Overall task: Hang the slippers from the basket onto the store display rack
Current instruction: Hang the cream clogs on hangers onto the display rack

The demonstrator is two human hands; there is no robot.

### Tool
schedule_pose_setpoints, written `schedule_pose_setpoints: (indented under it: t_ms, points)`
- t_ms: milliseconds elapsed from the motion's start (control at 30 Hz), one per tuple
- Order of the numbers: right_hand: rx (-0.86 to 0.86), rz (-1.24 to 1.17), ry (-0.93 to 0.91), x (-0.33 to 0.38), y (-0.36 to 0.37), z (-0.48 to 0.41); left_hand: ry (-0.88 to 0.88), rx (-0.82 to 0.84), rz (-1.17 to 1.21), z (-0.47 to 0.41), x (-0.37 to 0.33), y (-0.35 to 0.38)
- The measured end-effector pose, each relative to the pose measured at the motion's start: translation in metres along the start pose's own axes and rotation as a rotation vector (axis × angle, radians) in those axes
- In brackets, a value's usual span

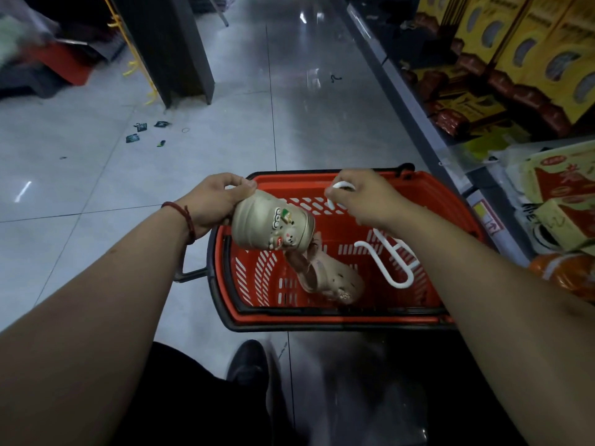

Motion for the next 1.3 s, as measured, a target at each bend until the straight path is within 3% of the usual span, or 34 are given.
schedule_pose_setpoints:
  t_ms: [267, 433, 600, 700, 833, 933, 1000, 1133, 1300]
  points:
    - [0.110, -0.104, 0.103, -0.020, 0.031, -0.005, 0.026, 0.073, -0.050, 0.007, -0.005, 0.004]
    - [-0.124, -0.278, 0.086, -0.017, 0.041, -0.012, 0.063, 0.117, -0.150, 0.009, -0.008, 0.017]
    - [-0.152, -0.536, 0.007, 0.007, 0.037, -0.022, 0.141, 0.075, -0.226, 0.005, -0.006, 0.030]
    - [-0.221, -0.685, -0.020, 0.019, 0.032, -0.027, 0.151, -0.005, -0.041, 0.002, -0.008, 0.031]
    - [-0.348, -0.959, 0.056, 0.019, 0.021, -0.027, 0.149, 0.156, 0.299, 0.004, -0.008, 0.028]
    - [-0.423, -1.089, 0.107, 0.017, 0.014, -0.025, 0.102, 0.291, 0.184, 0.006, 0.001, 0.032]
    - [-0.465, -1.167, 0.146, 0.017, 0.009, -0.024, 0.131, 0.282, 0.094, 0.006, 0.007, 0.038]
    - [-0.545, -1.314, 0.210, 0.017, 0.001, -0.023, 0.098, 0.163, 0.306, 0.011, 0.004, 0.045]
    - [-0.558, -1.286, 0.246, 0.016, -0.006, -0.027, 0.122, 0.171, 0.339, 0.025, -0.016, 0.063]
Point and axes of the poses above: each hand's wrist, its own z-axis away from the middle knuckle, its own y-axis out of the palm, x = y × z, the point moved 1 cm from there along -z, towards the middle knuckle, and after that the axes turned 11 degrees about -y, right-handed, at the moved point
